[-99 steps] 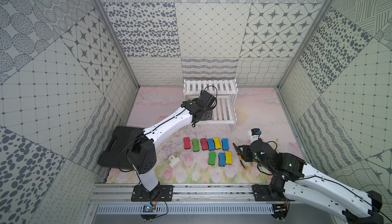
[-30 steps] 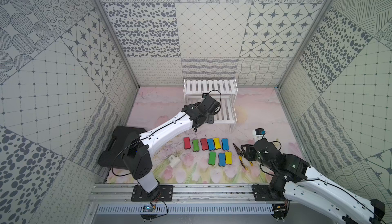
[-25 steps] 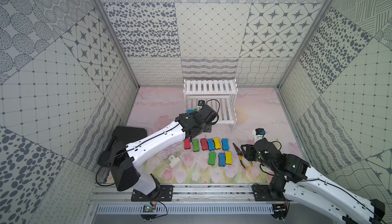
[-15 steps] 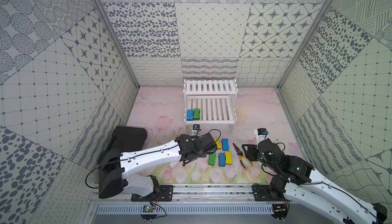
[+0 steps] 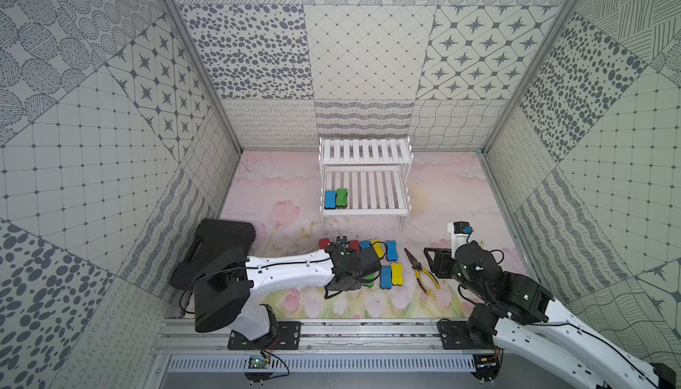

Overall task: Remove the whiteboard erasers from the shelf
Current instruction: Place the whiteboard eraser at the center of the board.

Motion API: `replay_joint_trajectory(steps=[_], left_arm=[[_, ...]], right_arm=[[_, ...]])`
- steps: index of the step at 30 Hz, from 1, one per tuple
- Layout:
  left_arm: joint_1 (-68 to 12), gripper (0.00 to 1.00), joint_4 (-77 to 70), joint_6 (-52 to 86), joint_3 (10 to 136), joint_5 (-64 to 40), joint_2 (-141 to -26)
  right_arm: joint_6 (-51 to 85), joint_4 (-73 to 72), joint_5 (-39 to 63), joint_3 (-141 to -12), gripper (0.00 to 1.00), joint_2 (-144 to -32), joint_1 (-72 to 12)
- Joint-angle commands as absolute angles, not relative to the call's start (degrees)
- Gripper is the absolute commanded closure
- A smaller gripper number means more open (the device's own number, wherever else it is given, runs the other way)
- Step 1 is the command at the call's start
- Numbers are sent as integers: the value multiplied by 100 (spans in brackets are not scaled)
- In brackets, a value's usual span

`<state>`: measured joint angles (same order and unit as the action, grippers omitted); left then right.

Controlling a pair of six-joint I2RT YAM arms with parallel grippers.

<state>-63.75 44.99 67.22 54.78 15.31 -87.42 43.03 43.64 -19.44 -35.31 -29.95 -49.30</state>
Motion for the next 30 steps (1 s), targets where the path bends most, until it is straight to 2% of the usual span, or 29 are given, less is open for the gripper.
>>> replay_joint_trajectory(steps=[1,20,30], left_arm=[[-6193,66,3915,6504,5389,950,-8955],[-6070,64,3088,5643,5480,1048,-9784],[-6105,52,3515,5713,5610,1246,-9702]], right_arm=[[4238,4290,-2008,-3707,51,-2912,-4875],[4314,4531,-2074,-3848,52,-2707,-4812],[4364,4561,-2018,-3863,51,-2657,-4805]])
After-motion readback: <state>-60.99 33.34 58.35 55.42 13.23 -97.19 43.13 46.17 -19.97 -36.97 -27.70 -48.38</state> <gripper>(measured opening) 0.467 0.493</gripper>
